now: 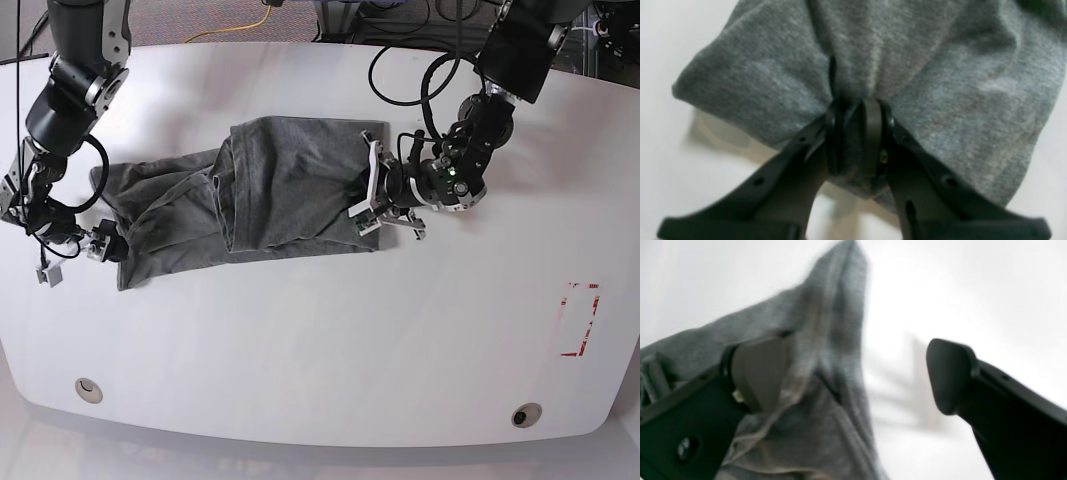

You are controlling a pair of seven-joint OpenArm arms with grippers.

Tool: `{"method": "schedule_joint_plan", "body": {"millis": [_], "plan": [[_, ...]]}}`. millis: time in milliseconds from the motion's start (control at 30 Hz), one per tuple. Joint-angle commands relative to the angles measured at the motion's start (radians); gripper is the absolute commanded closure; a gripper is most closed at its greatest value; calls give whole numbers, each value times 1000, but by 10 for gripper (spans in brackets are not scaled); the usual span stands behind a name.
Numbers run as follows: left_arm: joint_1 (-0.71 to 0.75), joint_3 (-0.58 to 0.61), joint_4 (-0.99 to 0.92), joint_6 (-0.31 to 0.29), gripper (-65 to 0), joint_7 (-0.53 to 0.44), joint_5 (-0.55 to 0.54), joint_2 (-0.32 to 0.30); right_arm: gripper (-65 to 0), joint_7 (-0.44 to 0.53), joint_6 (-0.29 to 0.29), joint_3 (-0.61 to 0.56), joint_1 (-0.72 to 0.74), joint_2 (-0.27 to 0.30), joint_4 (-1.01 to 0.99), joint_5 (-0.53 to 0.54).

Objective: Layout the t-shirt on the table in an organized manner, then fold the t-shirt properly
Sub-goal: 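Release the strip end and move the right gripper to its edge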

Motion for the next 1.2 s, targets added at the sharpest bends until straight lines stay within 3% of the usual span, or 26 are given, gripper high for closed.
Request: {"method": "schedule_joint_plan", "body": {"millis": [0, 167, 333, 600, 1167], "plan": [[-3, 0, -11, 11, -89, 109, 75, -17, -650, 23, 6, 2, 40, 33, -27, 17], [-6, 0, -11, 11, -81, 107, 75, -17, -650, 25, 6, 2, 39, 47, -82, 17], [-7, 0, -11, 11, -46, 107, 75, -17, -650, 19, 6, 2, 8, 38, -82, 18], [-27, 2, -12, 11, -46, 107, 75, -17, -650, -11, 6, -3, -44, 1, -79, 49], [-35, 2, -17, 11, -46, 107, 77, -17, -650, -167, 6, -4, -144, -163, 226, 56]]}}
